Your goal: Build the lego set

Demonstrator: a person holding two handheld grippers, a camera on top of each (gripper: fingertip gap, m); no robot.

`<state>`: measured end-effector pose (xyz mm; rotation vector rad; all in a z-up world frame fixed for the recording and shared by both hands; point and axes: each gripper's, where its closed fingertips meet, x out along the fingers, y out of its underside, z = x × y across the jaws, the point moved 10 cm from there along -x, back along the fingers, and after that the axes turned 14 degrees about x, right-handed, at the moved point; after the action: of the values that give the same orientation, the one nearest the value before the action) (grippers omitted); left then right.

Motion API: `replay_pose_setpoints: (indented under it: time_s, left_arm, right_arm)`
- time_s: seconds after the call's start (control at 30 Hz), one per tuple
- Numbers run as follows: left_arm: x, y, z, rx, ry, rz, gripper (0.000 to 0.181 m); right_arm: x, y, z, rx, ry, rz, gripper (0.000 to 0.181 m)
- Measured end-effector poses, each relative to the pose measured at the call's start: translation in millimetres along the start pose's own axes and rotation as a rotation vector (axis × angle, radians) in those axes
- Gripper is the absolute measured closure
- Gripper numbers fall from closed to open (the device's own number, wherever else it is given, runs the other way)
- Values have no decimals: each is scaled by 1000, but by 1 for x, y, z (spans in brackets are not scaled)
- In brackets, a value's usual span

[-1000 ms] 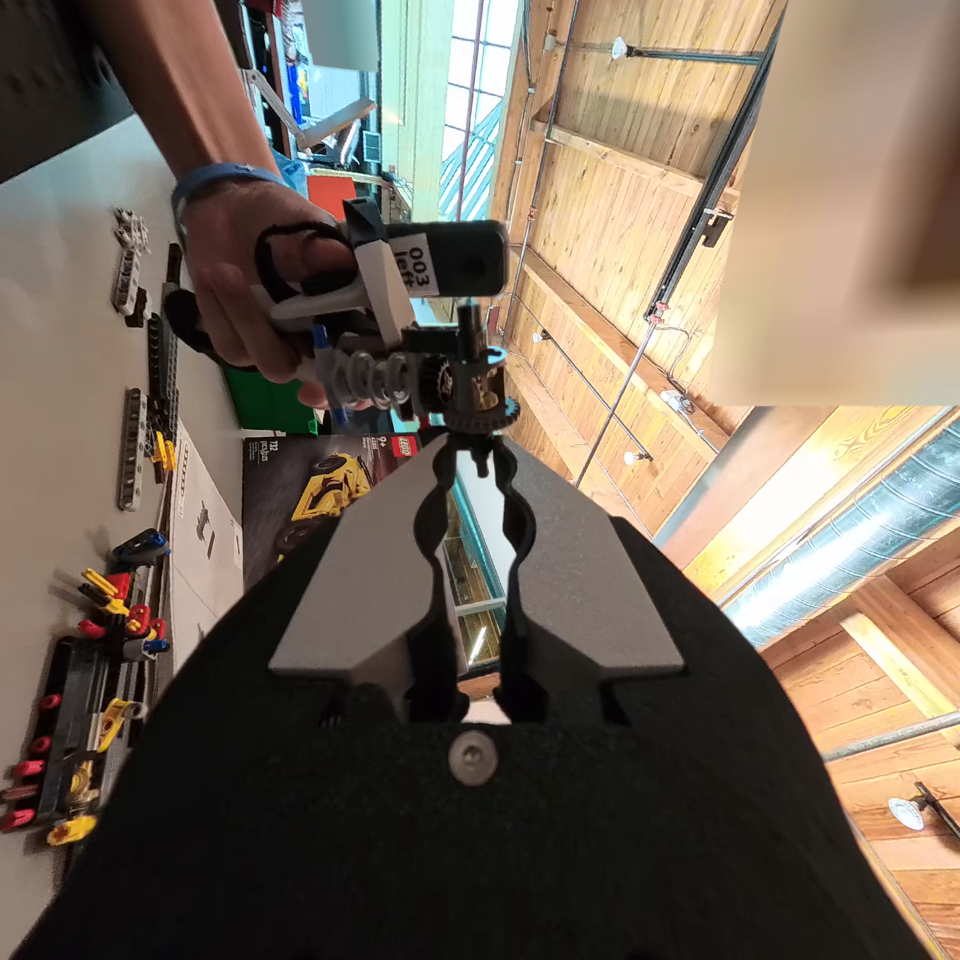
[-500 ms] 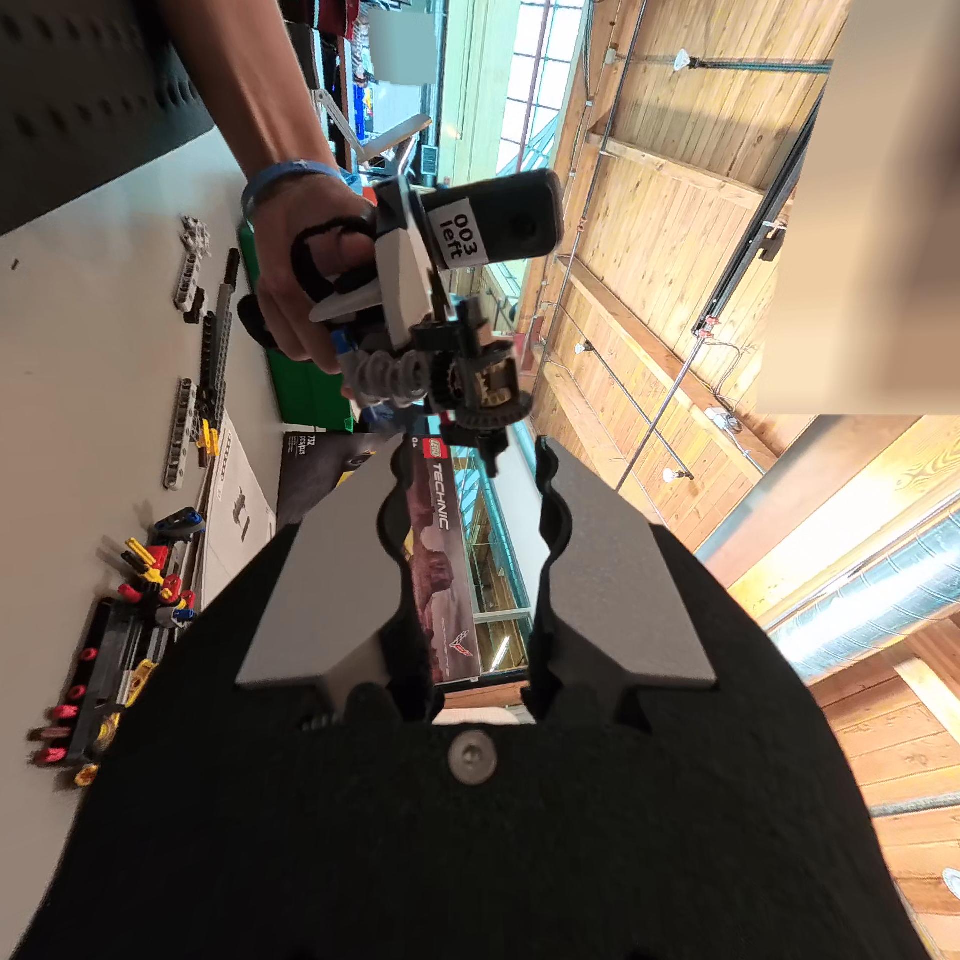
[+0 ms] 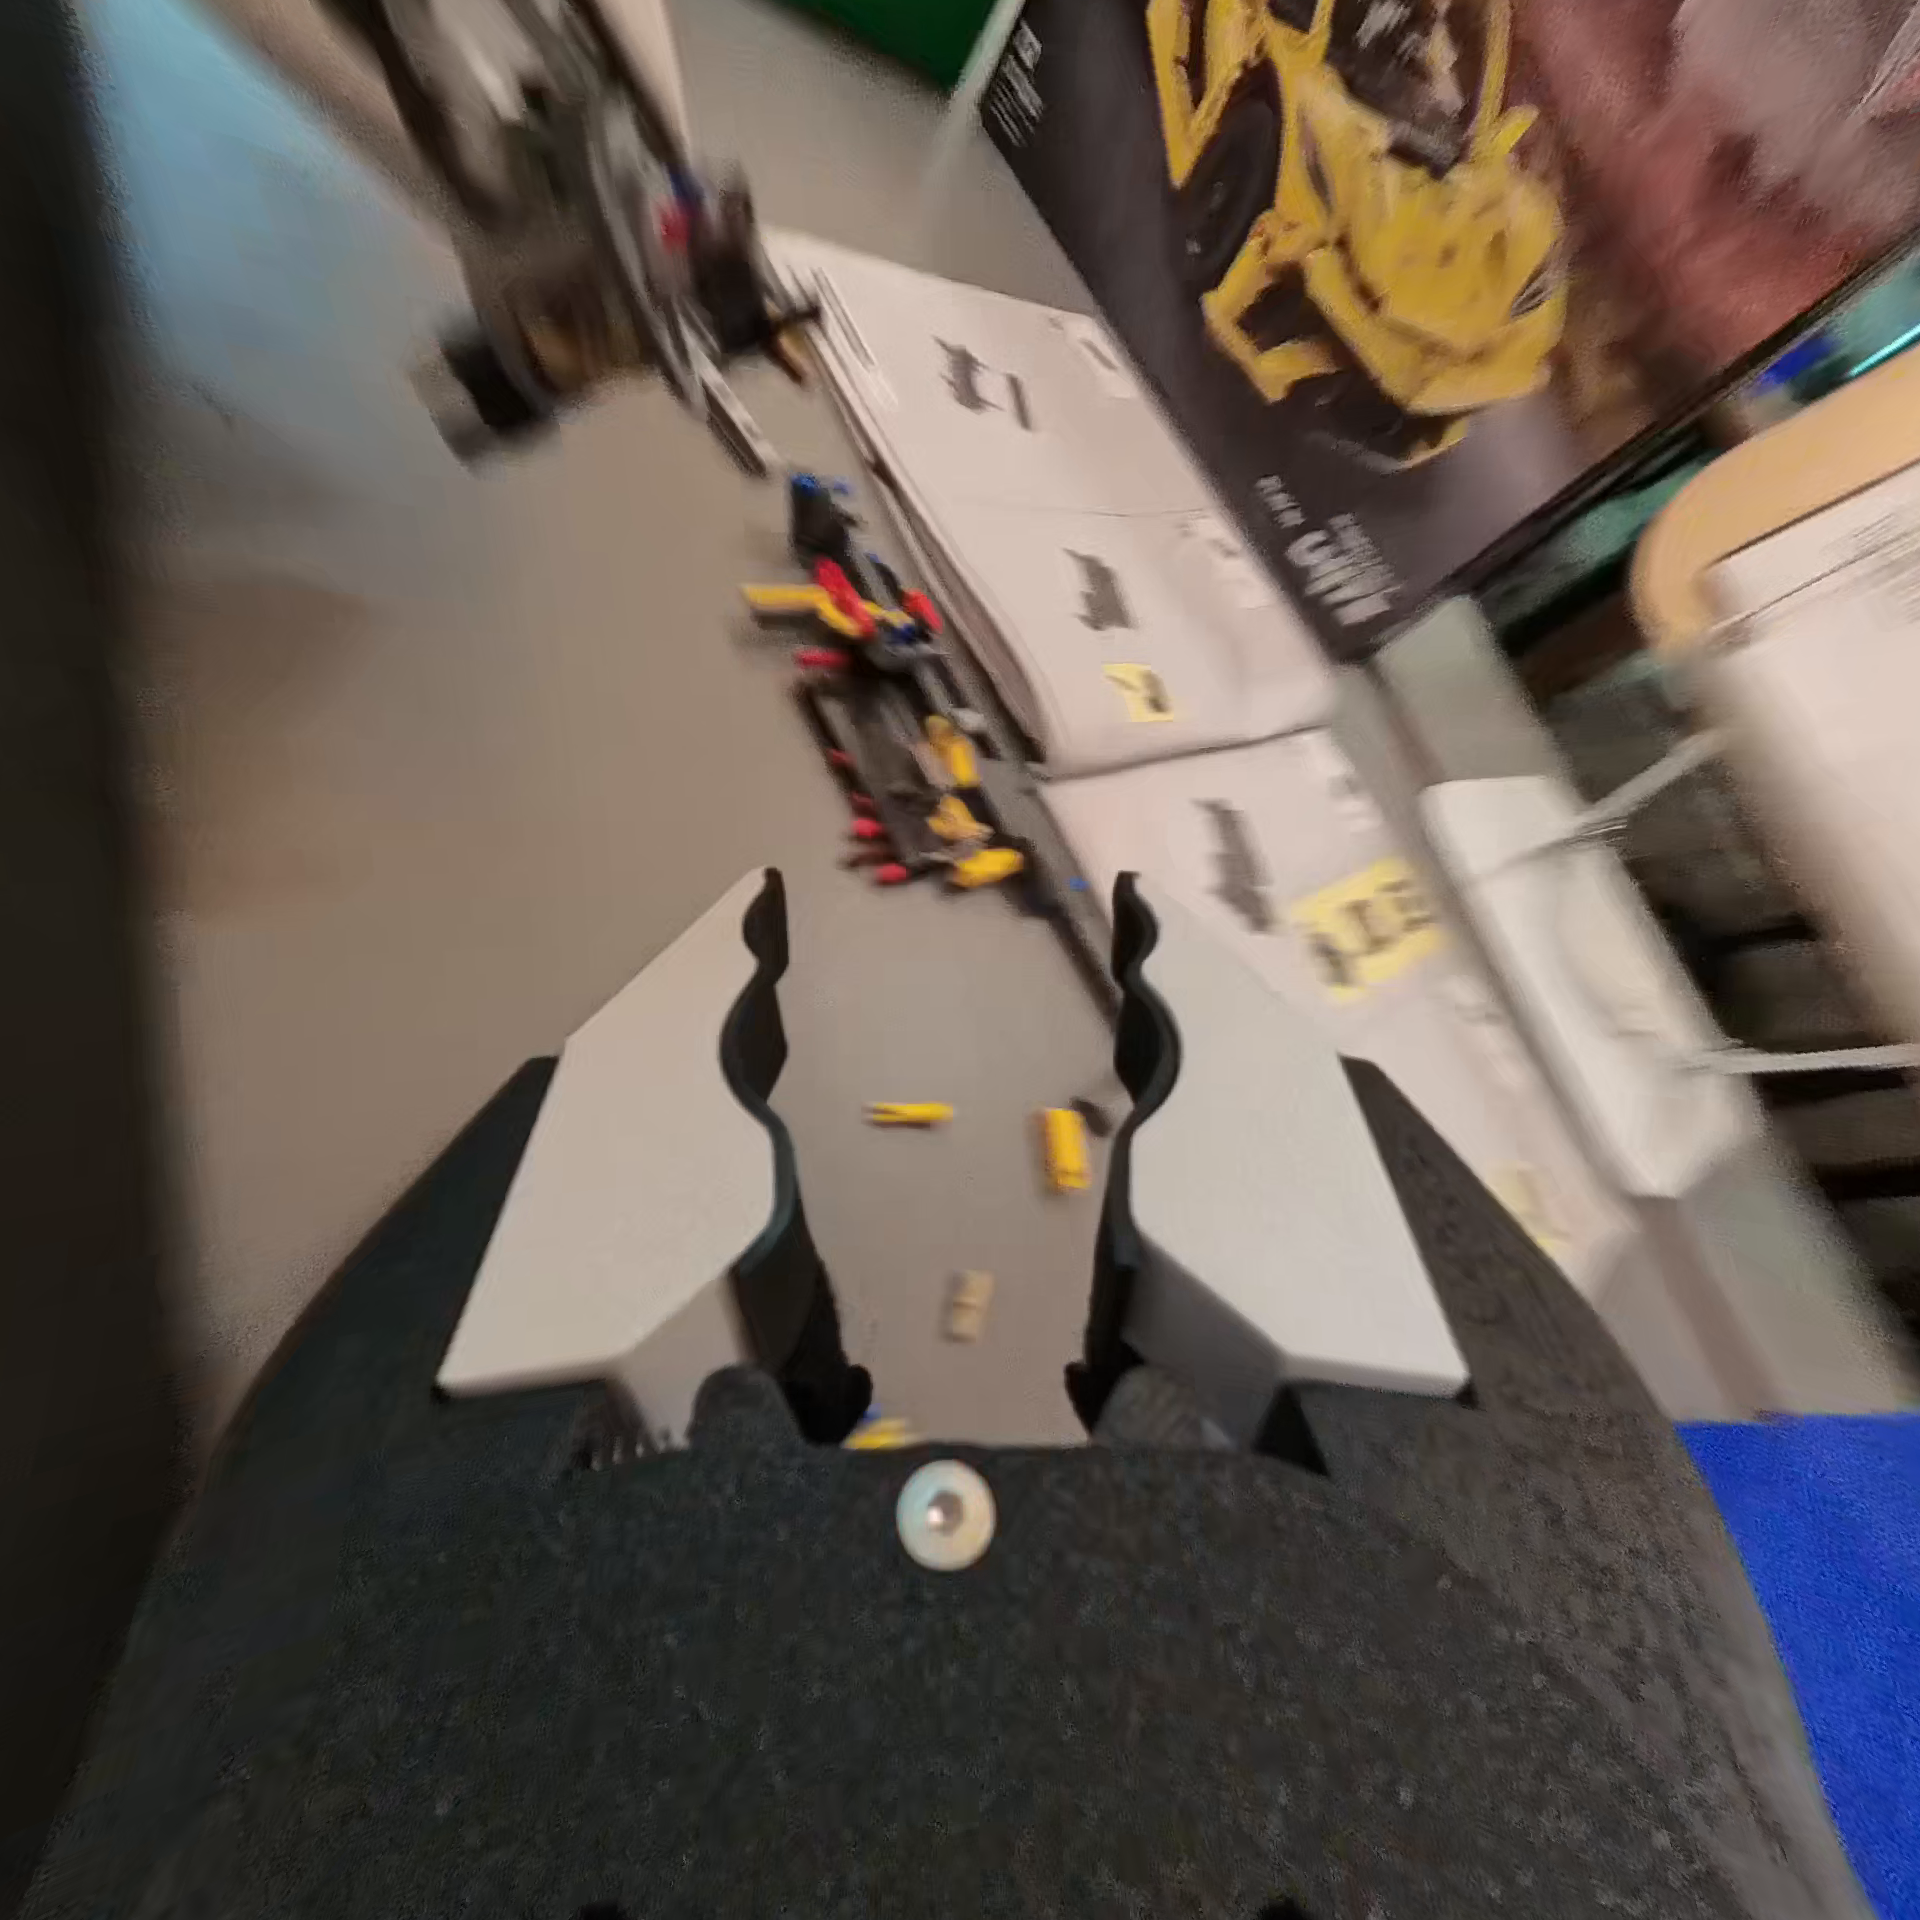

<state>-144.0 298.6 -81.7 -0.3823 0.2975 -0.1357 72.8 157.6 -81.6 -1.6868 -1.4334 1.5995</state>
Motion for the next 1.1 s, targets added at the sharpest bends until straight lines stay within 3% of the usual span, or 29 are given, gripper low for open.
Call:
replay_pose_setpoints:
  time_s: [0.1,0.17,0.3,0.4,0.57,0.77,0.87,1.1]
  left_arm:
    - [5,3,-6,41,26,67,156]
    - [9,5,-10,63,46,109,156]
    - [12,5,-15,89,68,139,156]
    - [13,3,-16,79,85,136,156]
    - [14,1,-18,109,91,158,156]
    - [13,-2,-17,139,70,162,156]
    - [14,-3,-18,133,79,169,156]
    - [15,-6,-15,66,96,172,156]
  right_arm:
    - [-12,-22,13,203,-263,-54,114]
    - [-9,-46,25,170,-220,36,108]
    - [11,-76,56,-75,-110,137,106]
    - [32,-75,67,-268,-21,245,108]
    - [49,-74,79,-373,-21,361,114]
    - [62,-71,82,-355,-7,408,117]
    - [65,-71,83,-376,36,403,130]
    - [66,-69,84,-414,70,405,131]
